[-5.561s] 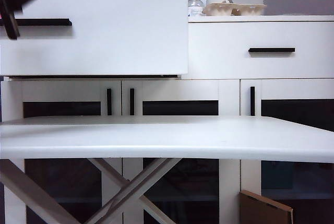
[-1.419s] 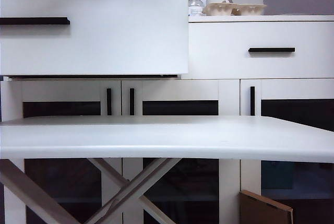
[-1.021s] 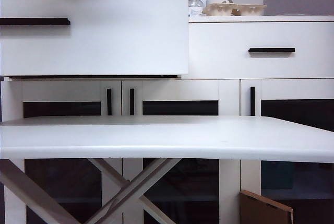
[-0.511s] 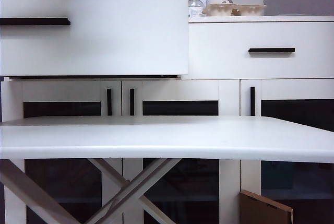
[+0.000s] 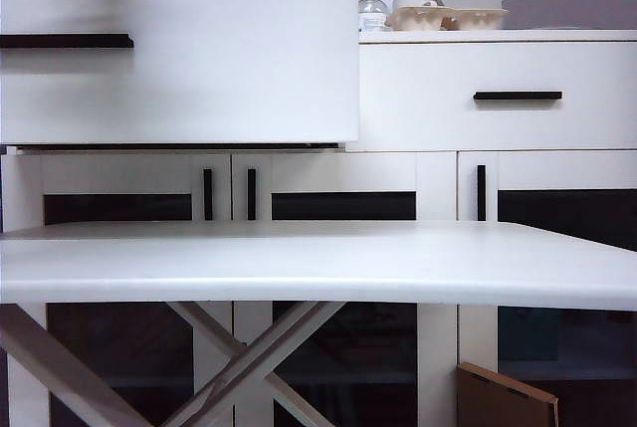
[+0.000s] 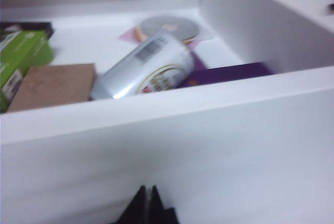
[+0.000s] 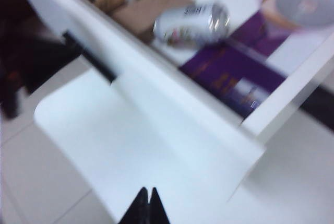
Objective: Pick up a can of beer from the white table, open the left drawer, place the beer inside the drawer, and finally close the drawer.
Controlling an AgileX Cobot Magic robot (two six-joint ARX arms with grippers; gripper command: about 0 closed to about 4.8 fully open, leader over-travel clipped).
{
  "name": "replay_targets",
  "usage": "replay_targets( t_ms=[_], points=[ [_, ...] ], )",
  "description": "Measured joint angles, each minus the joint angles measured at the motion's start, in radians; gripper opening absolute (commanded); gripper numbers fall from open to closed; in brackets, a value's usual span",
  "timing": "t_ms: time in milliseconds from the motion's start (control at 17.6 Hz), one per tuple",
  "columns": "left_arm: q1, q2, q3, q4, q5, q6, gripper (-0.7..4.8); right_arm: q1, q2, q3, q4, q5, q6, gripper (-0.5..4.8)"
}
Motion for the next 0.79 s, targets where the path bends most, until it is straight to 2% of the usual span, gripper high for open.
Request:
replay_targets(
  t_ms=[454,794],
  points=[
    [-0.004,0.125,-0.004,0.149,0.004,0.000,-0.06,0.053,0.000,0.000,-0.085,-0.026,-0.001,-0.01],
    [-0.002,0.181,-0.004,0.262,-0.048,0.000,-0.06,0.071,0.000,0.000,-0.098,-0.023,-0.005,-0.01]
  ],
)
